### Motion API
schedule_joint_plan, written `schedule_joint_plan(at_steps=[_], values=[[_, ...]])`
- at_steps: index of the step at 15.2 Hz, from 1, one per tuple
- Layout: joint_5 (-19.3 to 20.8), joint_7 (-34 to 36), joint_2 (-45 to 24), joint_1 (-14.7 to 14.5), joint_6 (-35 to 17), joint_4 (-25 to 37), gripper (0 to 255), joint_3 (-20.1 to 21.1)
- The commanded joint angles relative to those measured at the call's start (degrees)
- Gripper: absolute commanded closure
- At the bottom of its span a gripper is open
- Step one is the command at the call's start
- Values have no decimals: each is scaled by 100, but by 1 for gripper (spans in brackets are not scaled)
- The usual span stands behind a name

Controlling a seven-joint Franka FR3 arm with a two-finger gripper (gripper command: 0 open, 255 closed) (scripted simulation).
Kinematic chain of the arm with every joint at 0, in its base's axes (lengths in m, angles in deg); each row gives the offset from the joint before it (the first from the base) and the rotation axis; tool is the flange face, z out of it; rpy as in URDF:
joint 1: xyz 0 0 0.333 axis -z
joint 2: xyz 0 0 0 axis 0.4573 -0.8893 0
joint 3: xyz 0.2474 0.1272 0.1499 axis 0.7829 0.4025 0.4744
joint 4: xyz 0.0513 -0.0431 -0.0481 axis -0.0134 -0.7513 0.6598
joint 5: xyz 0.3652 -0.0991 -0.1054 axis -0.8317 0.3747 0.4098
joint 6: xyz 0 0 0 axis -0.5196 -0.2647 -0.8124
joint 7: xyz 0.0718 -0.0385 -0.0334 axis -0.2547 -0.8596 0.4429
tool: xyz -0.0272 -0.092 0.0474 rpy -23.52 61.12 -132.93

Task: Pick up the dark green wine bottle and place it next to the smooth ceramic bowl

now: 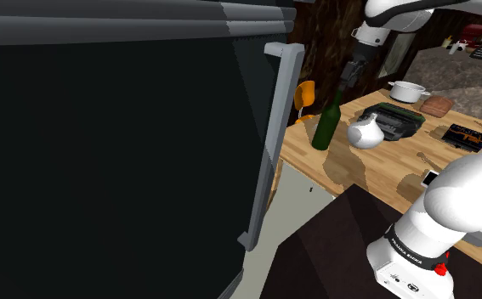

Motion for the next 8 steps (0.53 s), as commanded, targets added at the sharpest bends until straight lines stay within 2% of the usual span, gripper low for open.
schedule_joint_plan(at_steps=[1, 8], values=[[-131, -303, -401, 13, -176, 247, 0, -199], [-934, -1391, -1902, 223, -429, 1417, 0, -712]])
